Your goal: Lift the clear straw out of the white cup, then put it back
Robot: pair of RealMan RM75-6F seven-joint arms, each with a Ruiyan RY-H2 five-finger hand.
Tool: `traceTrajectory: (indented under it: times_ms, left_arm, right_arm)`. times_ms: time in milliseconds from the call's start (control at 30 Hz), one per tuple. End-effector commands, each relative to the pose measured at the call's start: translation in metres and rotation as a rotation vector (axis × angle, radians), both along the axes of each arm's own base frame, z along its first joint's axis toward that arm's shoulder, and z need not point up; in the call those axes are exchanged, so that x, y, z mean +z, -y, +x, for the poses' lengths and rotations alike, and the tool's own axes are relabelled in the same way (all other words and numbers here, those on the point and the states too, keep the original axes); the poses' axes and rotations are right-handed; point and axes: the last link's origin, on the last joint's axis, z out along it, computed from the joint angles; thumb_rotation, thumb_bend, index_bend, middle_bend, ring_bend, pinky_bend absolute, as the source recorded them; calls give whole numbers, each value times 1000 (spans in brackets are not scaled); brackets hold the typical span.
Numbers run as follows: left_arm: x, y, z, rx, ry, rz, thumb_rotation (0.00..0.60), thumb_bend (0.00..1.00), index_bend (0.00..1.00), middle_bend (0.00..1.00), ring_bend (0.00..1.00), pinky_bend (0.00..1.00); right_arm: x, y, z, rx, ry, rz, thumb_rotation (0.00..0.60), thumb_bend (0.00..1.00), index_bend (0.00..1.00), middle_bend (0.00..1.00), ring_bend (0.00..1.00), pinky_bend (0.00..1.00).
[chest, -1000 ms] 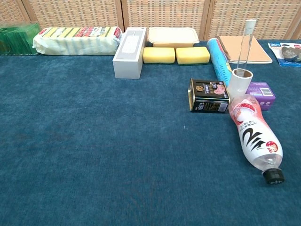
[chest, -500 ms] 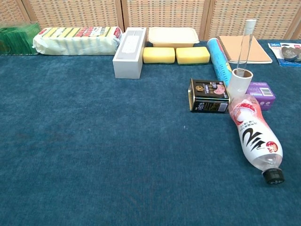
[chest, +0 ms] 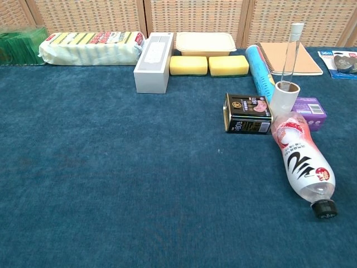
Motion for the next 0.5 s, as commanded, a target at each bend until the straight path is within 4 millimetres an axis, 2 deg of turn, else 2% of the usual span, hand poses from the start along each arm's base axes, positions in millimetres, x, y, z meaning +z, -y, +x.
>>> traceTrajectory:
  times_ms: [33,500]
  left_arm:
    - [-1,1,0,0,2,3,600,195,67,2,0,149]
    - [-1,2,5,-16,5,1,600,195,67,2,0,149]
  right_arm:
    - [-4,11,8,10,38,7,555,248,206,239,208,288]
    - [-21,73,45,-6,176,125,557,249,207,240,212,290]
